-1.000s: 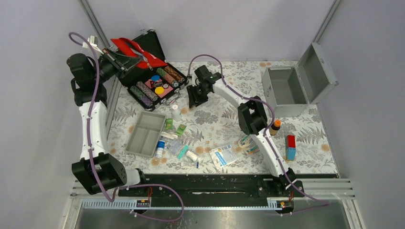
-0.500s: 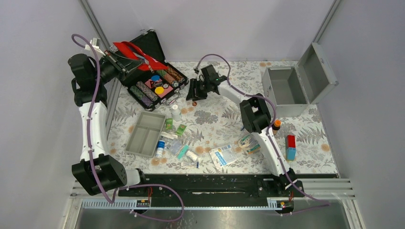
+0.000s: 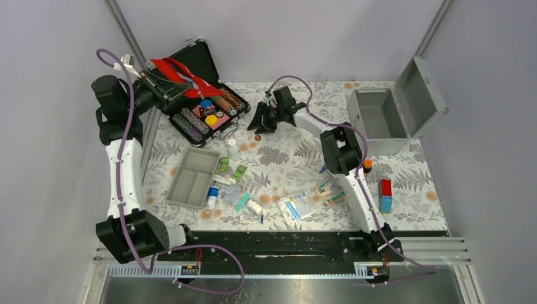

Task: Organize the medicine kit
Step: Move the medical item to the center of the board.

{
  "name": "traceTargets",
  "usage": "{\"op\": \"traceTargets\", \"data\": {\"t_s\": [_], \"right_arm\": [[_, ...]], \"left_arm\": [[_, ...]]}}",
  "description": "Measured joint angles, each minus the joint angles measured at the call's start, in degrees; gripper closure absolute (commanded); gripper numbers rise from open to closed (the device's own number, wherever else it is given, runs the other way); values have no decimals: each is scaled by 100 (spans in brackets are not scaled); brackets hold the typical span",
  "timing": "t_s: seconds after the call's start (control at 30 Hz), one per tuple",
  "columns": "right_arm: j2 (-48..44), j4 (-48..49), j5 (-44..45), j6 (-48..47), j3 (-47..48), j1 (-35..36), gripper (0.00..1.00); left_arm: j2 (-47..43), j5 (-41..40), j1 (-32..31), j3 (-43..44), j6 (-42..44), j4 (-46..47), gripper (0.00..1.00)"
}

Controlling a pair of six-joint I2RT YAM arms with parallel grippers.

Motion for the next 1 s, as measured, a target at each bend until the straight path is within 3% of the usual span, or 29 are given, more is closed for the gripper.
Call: {"op": "traceTargets", "data": {"t_s": [0.43, 0.63, 0.83, 1.0], "right_arm": [[-55, 734, -551, 1325, -793, 0, 49], [-695, 1172, -872, 1812, -2166, 0, 51], [-1598, 1346, -1036, 1641, -3703, 4, 51], [-2013, 693, -901, 629, -3803, 11, 49]], "left_arm": [[-203, -2, 0, -153, -50, -2, 100], [-278, 7, 0, -157, -90, 26, 100], [-286, 31, 0, -286, -144, 162, 100], [-286, 59, 0, -415, -214, 251, 100]]}}
